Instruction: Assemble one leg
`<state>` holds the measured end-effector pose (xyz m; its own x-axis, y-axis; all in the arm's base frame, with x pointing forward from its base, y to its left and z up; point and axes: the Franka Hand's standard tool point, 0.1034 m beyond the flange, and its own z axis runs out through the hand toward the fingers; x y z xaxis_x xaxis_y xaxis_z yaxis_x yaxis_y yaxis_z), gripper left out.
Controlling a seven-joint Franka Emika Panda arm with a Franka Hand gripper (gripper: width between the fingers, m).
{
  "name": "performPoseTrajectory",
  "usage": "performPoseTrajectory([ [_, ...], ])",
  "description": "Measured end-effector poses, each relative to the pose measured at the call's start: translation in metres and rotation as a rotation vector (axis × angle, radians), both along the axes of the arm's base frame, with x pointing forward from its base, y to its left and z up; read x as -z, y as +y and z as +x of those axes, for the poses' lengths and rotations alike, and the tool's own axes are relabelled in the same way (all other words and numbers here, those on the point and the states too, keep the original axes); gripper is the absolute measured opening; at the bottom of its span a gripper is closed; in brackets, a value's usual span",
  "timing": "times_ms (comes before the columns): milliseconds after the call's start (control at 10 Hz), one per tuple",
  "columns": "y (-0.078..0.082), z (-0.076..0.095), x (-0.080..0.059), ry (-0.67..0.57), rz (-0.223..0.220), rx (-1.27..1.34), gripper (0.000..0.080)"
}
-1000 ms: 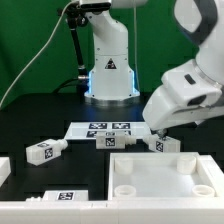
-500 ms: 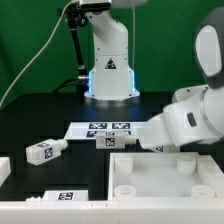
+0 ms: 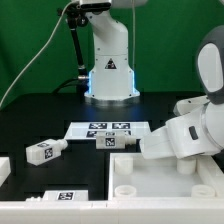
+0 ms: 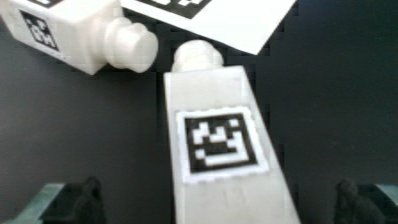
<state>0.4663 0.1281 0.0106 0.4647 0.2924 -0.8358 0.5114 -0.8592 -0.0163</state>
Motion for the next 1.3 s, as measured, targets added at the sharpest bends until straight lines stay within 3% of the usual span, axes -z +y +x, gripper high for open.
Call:
performPoseTrajectory([
  [500,-0.003,0.000,0.000,-0.006,0.003,0.004,0.0640],
  [600,-0.003,0.000,0.000,-0.006,0.003,0.004,0.0408],
  [700,-0.003,0.000,0.000,-0.006,0.003,0.004,0.0408],
  [800,-0.003,0.000,0.000,-0.006,0.003,0.004,0.0281],
  [900,-0.002,0.000,0.000,-0.006,0.004,0.004,0.0281],
  [1100,-0.002,0.004,-0.020,-0.005,0.007,-0.003,0.0281],
  [1300,-0.006,0.013,-0.067,0.000,0.038,-0.026,0.0281],
])
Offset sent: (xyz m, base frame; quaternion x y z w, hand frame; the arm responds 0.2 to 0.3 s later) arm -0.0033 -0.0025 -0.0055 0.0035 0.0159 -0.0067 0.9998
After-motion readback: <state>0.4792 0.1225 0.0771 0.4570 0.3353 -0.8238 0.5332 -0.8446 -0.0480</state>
